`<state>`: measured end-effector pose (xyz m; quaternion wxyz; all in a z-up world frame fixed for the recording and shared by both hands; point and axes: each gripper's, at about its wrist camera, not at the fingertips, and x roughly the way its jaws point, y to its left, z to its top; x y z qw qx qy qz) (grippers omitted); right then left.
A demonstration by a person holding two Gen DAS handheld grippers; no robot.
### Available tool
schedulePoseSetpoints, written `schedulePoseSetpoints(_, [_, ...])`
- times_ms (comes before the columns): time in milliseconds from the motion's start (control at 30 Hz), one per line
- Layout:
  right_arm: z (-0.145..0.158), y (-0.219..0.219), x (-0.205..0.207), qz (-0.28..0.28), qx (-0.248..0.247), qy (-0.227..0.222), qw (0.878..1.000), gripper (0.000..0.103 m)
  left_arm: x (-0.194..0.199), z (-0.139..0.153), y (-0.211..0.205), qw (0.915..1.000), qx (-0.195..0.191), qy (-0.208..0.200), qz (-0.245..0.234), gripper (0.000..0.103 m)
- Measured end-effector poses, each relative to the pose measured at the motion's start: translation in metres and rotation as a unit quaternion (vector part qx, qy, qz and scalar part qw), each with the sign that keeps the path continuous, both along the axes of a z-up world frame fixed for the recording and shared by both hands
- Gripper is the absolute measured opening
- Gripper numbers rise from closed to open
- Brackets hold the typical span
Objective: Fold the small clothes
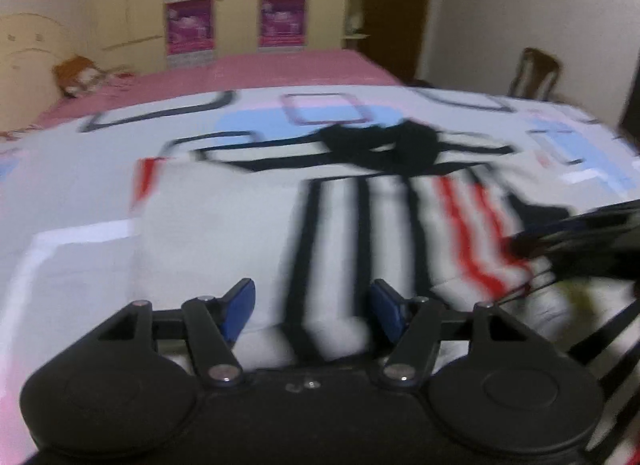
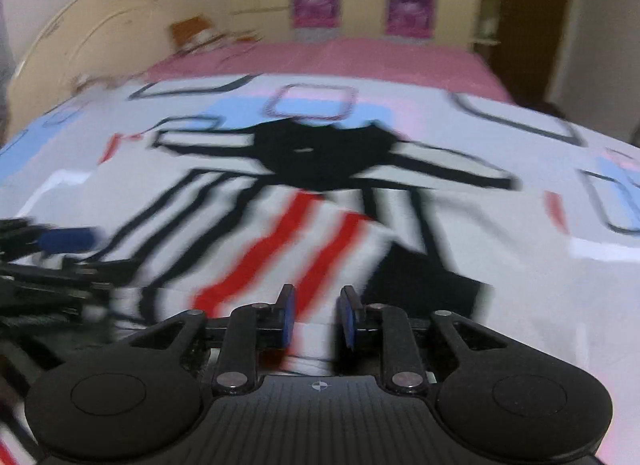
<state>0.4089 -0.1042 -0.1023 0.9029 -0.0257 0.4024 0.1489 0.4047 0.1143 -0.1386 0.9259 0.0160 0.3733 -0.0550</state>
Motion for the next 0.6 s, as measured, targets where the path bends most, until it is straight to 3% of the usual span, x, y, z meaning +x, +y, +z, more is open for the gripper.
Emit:
schedulePoseSetpoints(133, [-0.004,-0.045,-0.008,-0.061,0.008,0.002,0.998,0.022,-0.009,0.001,0.019,1.0,0.003,0.001,-0.008,0.065])
schedulePoseSetpoints(333, [0.005,-0.066,-0.002,-0.134,0.043,-0.003,0.99,0.023,-0.012,0.002,0.02,1.0,0.0,-0.002,0.0,0.064])
schedulePoseSetpoints(433, [-0.002,-0.066,0.005,-0.129,0.065,0.029,0.989,0.023,-0.015,0.003,0.025,0.9999,-0.009,-0.005,-0.003,0.064])
schedulePoseSetpoints(533, [-0.004,-0.07,0.004,-0.116,0.098,0.032,0.988,0.022,-0.018,0.002,0.03,0.9998,-0.018,-0.008,-0.009,0.064])
schedulePoseSetpoints(567, [-0.004,-0.071,0.004,-0.113,0.105,0.032,0.988,0.009,-0.018,0.002,0.032,0.9996,-0.023,-0.01,-0.01,0.063])
schedulePoseSetpoints(600, [-0.003,-0.072,0.002,-0.11,0.105,0.031,0.988,0.009,-0.019,0.003,0.034,0.9995,-0.028,-0.012,-0.011,0.063])
